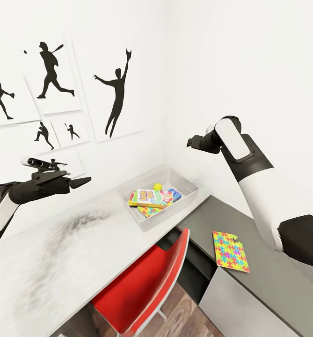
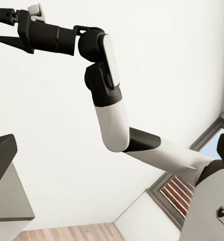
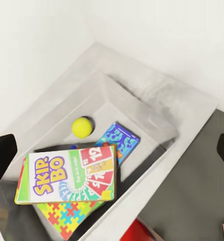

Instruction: Put all the toys in the child's room - the three board games (two on the bed and one on the table), the two jigsaw puzzles on the table, and the tennis ball on the table - inside the toy box on the table in the child's room.

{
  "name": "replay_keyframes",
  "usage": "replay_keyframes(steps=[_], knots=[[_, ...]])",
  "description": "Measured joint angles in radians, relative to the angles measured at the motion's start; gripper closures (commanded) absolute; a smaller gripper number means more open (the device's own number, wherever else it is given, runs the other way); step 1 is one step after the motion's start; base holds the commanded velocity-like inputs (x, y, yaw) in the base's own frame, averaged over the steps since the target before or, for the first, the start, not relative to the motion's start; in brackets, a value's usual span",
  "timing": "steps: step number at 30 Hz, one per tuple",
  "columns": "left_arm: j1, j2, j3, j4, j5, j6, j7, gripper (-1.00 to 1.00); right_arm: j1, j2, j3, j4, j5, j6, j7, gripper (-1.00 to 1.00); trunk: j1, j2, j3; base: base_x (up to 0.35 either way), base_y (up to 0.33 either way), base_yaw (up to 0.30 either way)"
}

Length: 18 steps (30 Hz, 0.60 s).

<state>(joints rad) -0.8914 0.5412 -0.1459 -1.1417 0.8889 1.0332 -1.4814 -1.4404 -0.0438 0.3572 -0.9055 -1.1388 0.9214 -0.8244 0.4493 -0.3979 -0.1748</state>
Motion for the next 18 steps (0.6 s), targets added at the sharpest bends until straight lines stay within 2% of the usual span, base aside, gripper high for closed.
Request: replay_keyframes(steps=[8, 18], knots=[[0.001, -0.001, 0.000, 0.000, -0.003, -0.002, 0.011, -1.00, 0.052, 0.002, -0.002, 0.000, 0.001, -0.002, 0.000, -1.00, 0.000, 0.000, 0.013, 0.000, 0.000, -0.091], [0.002, -0.003, 0.000, 0.000, -0.004, -0.002, 0.014, -1.00, 0.060, 0.001, -0.002, 0.000, 0.001, -0.002, 0.000, -1.00, 0.000, 0.000, 0.030, 0.000, 0.000, -0.070]])
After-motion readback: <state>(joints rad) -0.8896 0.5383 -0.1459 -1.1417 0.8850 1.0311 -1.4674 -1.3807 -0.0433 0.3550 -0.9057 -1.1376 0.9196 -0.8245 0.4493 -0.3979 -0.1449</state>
